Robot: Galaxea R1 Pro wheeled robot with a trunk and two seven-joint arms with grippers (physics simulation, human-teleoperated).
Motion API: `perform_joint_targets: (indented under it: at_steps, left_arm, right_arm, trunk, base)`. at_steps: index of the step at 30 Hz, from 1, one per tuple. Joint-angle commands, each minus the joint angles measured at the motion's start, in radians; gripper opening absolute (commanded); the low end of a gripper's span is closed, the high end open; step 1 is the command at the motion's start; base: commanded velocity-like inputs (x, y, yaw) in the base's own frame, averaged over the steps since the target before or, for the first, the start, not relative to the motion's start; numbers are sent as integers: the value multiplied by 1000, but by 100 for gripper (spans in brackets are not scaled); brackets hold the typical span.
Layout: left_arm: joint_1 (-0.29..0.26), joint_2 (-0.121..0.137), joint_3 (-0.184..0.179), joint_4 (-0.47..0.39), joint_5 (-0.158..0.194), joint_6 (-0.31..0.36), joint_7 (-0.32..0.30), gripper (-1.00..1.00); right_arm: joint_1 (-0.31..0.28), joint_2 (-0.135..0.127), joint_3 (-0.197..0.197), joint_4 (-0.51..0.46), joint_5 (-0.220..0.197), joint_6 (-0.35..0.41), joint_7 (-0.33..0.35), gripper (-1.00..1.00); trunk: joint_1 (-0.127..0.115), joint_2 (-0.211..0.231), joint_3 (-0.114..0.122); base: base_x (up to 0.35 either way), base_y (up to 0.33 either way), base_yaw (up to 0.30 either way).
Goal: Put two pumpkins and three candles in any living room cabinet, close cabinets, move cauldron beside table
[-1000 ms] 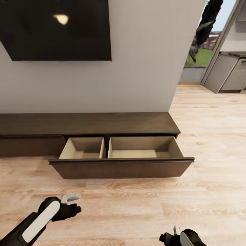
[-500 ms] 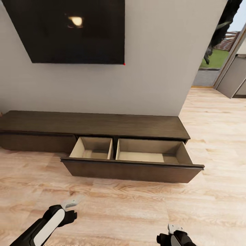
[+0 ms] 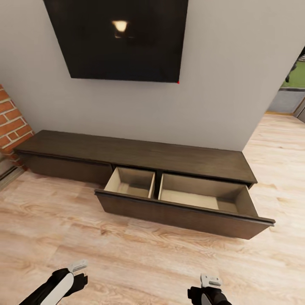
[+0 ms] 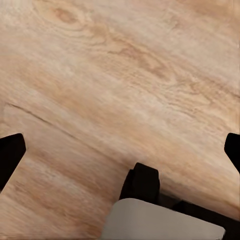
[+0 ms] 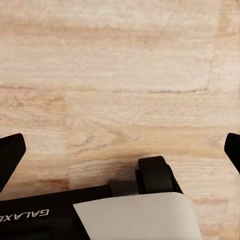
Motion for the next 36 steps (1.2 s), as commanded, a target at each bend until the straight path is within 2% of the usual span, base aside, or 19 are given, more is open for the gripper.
perform_joint_targets:
  at_steps: [1,7,11,14,17,22,27,31,36]
  left_arm:
    - [-1,1,-6,14,10,-16,9,100]
    - [-1,0,-4,97,11,-65,-16,100]
    - [0,1,-5,134,10,-72,-81,100]
    - [0,1,-5,168,10,-85,-104,100]
    - [0,1,-3,191,13,-124,-110,100]
    - [-1,0,3,254,23,-141,-114,100]
    - [0,-32,-1,304,21,-143,-113,100]
    - [0,-44,-2,406,13,-151,-113,100]
    - [0,-53,-6,493,15,-212,-113,100]
  right_arm:
    - [0,-1,5,-2,-10,-1,-10,100]
    - [0,-1,5,-1,-9,-41,-10,100]
    - [0,0,6,0,-9,-50,-10,100]
    - [0,0,7,0,-9,-52,-10,100]
    - [0,0,35,0,-9,-59,-10,100]
    - [0,0,75,1,-11,-74,-10,100]
    - [0,0,82,1,-11,-78,-10,100]
    - [0,-1,83,5,-11,-79,-10,100]
    - [0,0,83,7,-10,-83,-10,100]
  trunk:
    - [-4,7,2]
    - [-27,49,15]
    - [-42,77,24]
    - [-42,77,21]
    - [-42,77,18]
    - [-42,77,14]
    - [-42,77,8]
    - [-42,77,4]
    - [-42,77,-1]
  base:
    - [0,0,260]
    - [0,0,255]
    - [0,0,250]
    - [0,0,248]
    - [0,0,245]
    - [0,0,242]
    - [0,0,239]
    - [0,0,238]
    - [0,0,238]
